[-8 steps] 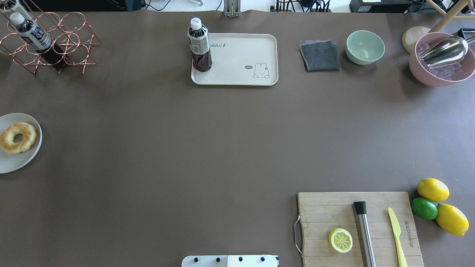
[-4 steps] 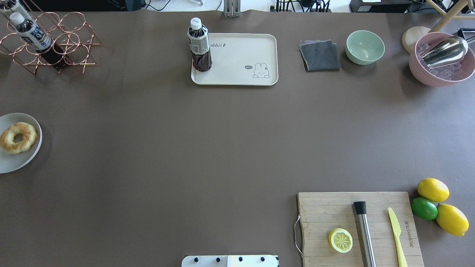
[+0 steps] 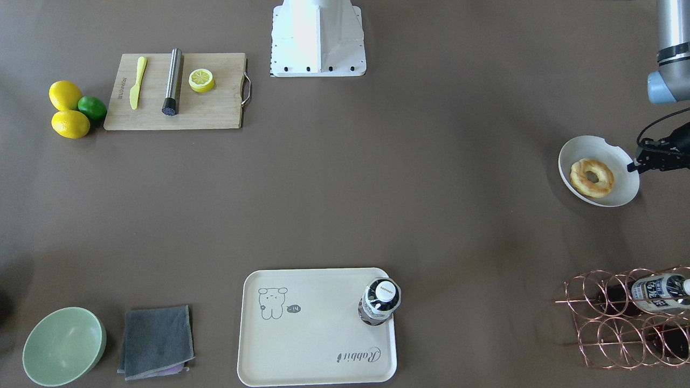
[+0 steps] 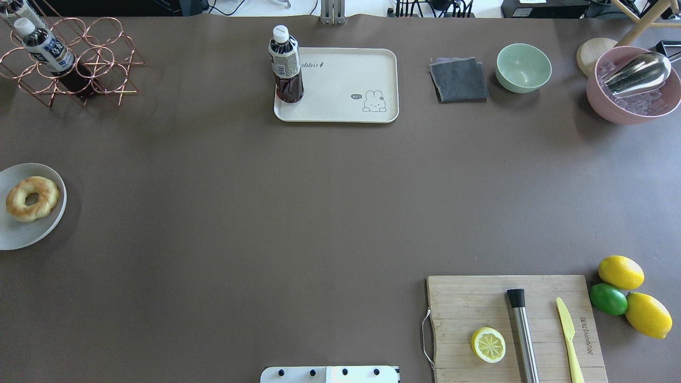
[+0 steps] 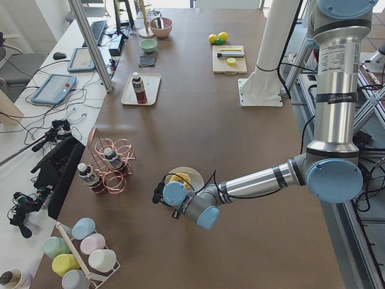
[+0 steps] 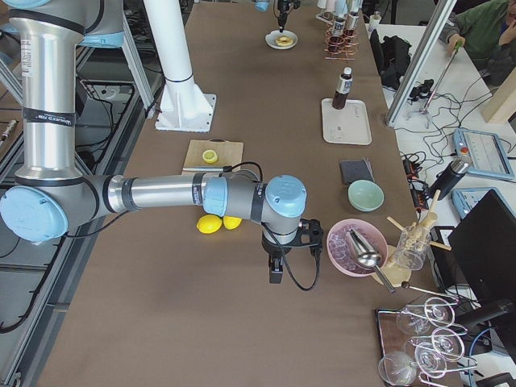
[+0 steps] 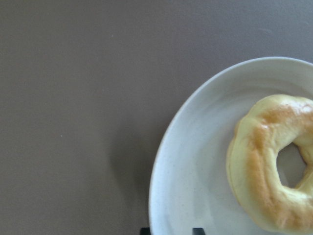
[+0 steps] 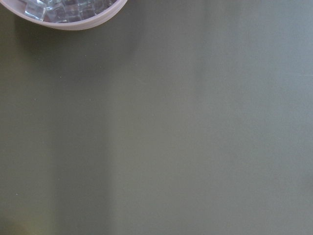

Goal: Place donut on tray

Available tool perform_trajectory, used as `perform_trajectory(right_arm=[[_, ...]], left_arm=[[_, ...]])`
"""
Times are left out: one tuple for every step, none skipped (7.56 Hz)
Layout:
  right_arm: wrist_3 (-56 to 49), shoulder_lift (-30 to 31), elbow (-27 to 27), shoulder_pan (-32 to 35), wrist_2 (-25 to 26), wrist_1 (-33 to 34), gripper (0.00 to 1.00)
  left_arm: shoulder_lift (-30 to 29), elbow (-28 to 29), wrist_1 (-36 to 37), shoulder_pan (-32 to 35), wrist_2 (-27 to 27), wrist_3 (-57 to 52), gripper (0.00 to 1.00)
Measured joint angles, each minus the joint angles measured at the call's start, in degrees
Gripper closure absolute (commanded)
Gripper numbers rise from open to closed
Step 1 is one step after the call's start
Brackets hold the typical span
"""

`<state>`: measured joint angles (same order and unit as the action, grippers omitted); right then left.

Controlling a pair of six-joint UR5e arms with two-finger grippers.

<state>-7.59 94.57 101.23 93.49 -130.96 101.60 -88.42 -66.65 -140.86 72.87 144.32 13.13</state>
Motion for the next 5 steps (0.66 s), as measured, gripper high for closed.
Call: perform_trajectory(right_arm=[[0.02, 0.0, 0.01, -0.01, 0.0, 0.0, 0.0], [0.03, 0.0, 0.02, -0.01, 0.0, 0.0, 0.0], [0.03, 0.0, 0.01, 0.0, 0.0, 0.0, 0.0], [0.03, -0.01, 0.02, 0.01, -0.12, -0.01, 0.0], [0.04, -0.07, 0.02, 0.02, -0.81, -0.04, 0.0]], left_arm=[[0.0, 0.32, -0.05, 0.0, 0.07, -0.06, 1.0], [0.0, 0.5, -0.1, 0.0, 0.08, -0.1, 1.0], [-0.01, 0.37, -0.13, 0.01, 0.09, -0.06, 1.0], [-0.2, -0.44, -0.06, 0.16, 0.12, 0.4, 1.0], [-0.56, -2.73, 0.25, 0.26, 0.11, 2.9, 1.0]])
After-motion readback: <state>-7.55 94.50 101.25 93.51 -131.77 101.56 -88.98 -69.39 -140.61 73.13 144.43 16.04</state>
